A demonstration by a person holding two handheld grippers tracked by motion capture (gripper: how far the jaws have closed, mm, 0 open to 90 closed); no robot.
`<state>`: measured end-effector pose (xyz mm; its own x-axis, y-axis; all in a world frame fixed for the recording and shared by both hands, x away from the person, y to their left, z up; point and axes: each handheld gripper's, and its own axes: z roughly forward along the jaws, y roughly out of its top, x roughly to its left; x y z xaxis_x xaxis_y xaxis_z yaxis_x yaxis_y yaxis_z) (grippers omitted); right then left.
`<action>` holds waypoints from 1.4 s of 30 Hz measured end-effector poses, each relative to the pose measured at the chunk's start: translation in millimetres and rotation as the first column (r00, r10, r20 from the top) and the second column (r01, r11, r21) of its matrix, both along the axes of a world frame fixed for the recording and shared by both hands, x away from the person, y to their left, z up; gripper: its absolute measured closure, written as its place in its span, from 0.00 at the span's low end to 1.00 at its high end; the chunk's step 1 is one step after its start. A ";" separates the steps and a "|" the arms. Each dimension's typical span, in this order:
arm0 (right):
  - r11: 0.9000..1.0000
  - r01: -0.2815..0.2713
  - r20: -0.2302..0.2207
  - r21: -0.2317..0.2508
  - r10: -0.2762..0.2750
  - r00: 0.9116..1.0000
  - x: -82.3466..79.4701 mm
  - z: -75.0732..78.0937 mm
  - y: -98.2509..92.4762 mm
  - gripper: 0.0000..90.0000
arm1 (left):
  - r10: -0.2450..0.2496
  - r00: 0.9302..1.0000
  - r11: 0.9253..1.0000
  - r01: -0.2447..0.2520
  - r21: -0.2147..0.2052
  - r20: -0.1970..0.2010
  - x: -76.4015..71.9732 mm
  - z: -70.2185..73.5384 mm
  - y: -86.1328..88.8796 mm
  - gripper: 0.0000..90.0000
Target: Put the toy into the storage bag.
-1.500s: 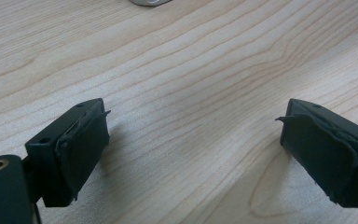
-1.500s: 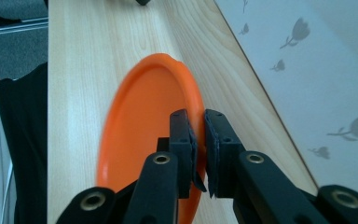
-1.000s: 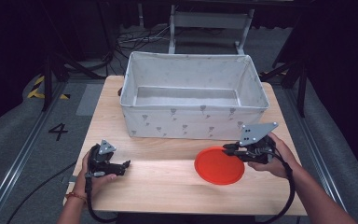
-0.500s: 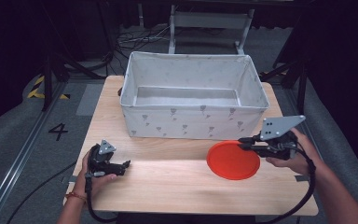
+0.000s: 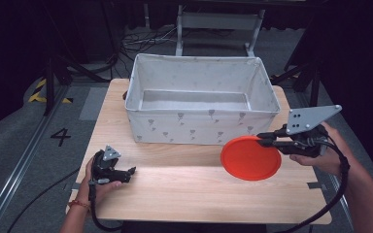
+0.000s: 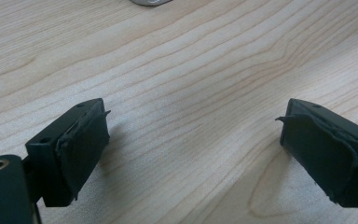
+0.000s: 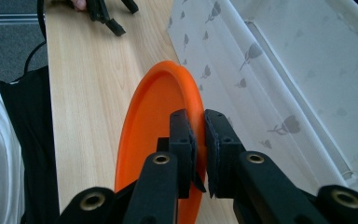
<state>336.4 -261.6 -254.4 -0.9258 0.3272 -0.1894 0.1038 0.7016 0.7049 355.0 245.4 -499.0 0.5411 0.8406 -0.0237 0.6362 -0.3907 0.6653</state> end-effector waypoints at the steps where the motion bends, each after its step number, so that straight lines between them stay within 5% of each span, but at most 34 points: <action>1: 1.000 -0.003 0.002 0.000 0.003 1.000 -0.1 3.0 0.7 0.92 | 0.001 1.000 1.000 -0.001 0.000 0.001 -0.1 0.0 0.0 0.09; 21: 1.000 0.029 0.092 -0.012 -0.028 0.995 10.8 76.3 9.5 0.92 | 0.003 1.000 1.000 -0.003 0.002 0.000 -0.4 0.1 0.0 0.09; 42: 0.997 0.081 0.135 -0.005 -0.080 0.988 70.9 103.4 20.7 0.92 | 0.002 1.000 1.000 -0.002 0.001 0.000 -0.4 0.1 0.1 0.09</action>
